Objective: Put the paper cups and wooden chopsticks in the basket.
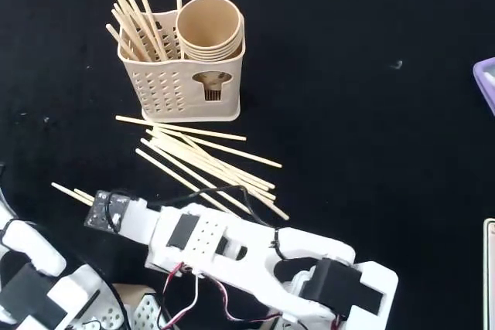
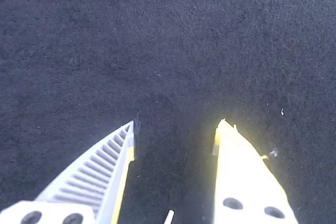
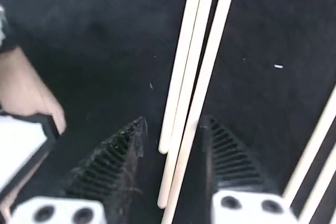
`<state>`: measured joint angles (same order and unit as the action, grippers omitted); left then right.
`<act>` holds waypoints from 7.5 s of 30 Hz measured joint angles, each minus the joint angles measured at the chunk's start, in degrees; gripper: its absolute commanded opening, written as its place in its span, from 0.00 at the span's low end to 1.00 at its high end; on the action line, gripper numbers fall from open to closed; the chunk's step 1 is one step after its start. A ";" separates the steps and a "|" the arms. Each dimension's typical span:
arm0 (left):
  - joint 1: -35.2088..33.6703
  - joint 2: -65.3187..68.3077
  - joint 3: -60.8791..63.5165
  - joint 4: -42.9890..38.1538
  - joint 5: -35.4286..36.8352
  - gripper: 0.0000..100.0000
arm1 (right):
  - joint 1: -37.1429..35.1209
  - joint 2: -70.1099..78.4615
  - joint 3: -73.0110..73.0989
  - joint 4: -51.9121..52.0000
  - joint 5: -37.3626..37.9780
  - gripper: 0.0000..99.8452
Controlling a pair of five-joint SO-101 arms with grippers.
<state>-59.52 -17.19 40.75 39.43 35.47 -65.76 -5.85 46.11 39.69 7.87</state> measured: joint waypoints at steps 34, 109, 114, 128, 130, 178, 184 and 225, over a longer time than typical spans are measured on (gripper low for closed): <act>0.09 0.00 0.00 0.00 0.00 0.24 | 19.78 -7.03 -6.33 10.37 10.55 0.01; 0.09 0.00 0.00 0.00 0.00 0.24 | 20.75 6.33 -5.89 8.88 21.89 0.10; 0.09 0.00 0.00 0.00 0.00 0.24 | 20.75 7.56 -8.18 8.97 21.80 0.01; 0.09 0.00 0.00 0.00 0.00 0.24 | 20.31 1.41 -5.45 12.57 21.54 0.07; 0.09 0.00 0.00 0.00 0.00 0.24 | 19.87 1.41 -5.01 12.57 19.43 0.15; -8.09 0.00 0.00 0.00 6.15 0.24 | 0.00 11.34 -14.07 -1.85 8.70 0.13; -8.09 0.00 0.00 0.00 6.15 0.24 | 0.00 16.88 -15.30 -1.85 11.96 0.08; 7.82 0.00 0.00 4.92 -6.51 0.24 | 20.40 -18.20 7.12 12.48 15.12 0.01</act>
<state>-51.69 -17.19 40.75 44.35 28.97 -45.36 -24.04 53.23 52.18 22.99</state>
